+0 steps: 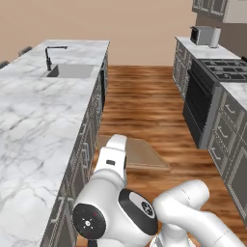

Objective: Move the cutting board and knife to the sink. Then move spray from the cabinet to the counter.

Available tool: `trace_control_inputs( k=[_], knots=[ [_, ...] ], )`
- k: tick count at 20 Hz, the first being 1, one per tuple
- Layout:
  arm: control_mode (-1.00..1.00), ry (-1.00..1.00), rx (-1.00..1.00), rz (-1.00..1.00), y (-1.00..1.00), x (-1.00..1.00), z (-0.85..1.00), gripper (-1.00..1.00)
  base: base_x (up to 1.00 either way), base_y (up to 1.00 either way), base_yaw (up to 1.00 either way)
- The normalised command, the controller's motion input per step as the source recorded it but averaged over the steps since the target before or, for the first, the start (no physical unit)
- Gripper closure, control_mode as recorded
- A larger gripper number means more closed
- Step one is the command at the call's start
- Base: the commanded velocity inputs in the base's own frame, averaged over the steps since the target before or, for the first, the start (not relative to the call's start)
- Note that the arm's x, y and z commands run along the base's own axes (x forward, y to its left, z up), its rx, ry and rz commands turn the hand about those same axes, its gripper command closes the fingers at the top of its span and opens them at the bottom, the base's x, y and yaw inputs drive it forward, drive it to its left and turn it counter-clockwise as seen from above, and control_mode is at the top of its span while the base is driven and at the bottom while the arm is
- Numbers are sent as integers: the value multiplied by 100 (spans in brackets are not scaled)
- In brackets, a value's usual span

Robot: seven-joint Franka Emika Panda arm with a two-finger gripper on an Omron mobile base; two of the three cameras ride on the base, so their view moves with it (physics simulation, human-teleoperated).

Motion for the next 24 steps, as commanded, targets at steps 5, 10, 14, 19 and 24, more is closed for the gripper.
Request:
trace_control_inputs(
  k=[5,10,14,19,24],
  knots=[
    [100,0,0,0,0,0,0,100,59,-50,0],
    [100,0,0,0,0,0,0,100,53,-57,0],
    [100,0,0,0,0,0,0,100,56,-56,0],
    [100,0,0,0,0,0,0,100,70,-29,2],
    [100,0,0,0,0,0,0,100,56,-22,1]
  ],
)
